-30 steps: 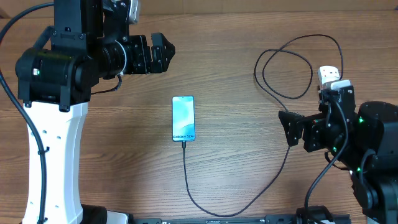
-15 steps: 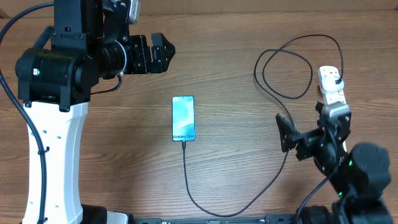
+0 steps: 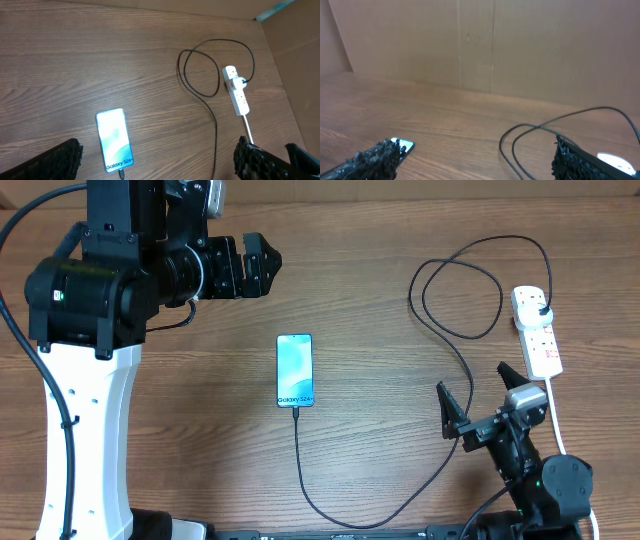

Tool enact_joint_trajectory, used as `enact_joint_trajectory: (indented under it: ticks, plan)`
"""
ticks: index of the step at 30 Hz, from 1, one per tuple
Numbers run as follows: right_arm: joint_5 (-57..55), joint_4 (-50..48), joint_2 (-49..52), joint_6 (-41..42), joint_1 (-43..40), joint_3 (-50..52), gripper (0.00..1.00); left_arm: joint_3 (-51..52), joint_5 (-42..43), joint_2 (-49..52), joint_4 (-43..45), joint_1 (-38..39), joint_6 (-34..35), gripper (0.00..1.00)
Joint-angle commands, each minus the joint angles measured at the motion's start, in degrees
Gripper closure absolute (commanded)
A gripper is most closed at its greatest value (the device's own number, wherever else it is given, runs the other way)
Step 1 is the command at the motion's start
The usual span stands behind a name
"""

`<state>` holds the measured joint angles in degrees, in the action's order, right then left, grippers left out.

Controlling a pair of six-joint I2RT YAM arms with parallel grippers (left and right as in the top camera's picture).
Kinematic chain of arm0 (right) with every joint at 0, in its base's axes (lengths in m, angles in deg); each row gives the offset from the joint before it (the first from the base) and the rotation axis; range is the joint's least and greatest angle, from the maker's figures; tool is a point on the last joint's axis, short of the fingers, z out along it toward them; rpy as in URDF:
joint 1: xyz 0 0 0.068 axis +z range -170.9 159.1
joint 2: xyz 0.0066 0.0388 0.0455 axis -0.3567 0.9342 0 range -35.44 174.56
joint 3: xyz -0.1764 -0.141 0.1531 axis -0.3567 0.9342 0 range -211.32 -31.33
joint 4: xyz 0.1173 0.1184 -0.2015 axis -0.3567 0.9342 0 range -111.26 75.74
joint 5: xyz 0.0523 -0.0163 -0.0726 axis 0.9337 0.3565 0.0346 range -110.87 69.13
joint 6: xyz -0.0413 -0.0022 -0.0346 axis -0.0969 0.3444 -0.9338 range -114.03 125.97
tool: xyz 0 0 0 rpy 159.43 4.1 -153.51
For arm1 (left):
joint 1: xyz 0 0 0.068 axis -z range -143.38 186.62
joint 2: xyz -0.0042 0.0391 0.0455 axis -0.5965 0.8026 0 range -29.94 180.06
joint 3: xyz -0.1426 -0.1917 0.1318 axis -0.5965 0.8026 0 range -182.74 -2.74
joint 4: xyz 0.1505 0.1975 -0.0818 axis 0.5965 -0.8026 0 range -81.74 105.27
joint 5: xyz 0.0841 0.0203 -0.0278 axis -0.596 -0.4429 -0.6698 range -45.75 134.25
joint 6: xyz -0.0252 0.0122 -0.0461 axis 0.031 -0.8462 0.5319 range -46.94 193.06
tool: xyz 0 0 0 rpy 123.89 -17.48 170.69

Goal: Plug charger to phone and switch on socket

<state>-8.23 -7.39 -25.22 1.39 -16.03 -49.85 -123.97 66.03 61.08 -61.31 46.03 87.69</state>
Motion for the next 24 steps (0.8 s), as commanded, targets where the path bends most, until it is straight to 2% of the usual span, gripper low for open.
enact_joint_trajectory:
  ticks: [1, 14, 20, 24]
  plan:
    - [-0.13, -2.56, -2.95, -0.22, -0.17, 3.23, 0.0, -0.74, -0.42, -0.26, 0.07, -0.11, -0.31, 0.0]
    - [0.37, -10.27, -8.41, 0.02, -0.15, 13.31, 0.0, -0.74, -0.42, -0.26, 0.07, -0.11, -0.31, 0.0]
    - [0.33, -17.11, -10.1, 0.0, -0.11, 18.23, 0.0, -0.74, -0.42, -0.26, 0.09, -0.11, -0.31, 0.0]
    - [0.28, -16.61, -10.1, -0.02, -0.11, 18.08, 0.0, -0.74, -0.42, -0.26, 0.07, -0.11, -0.31, 0.0]
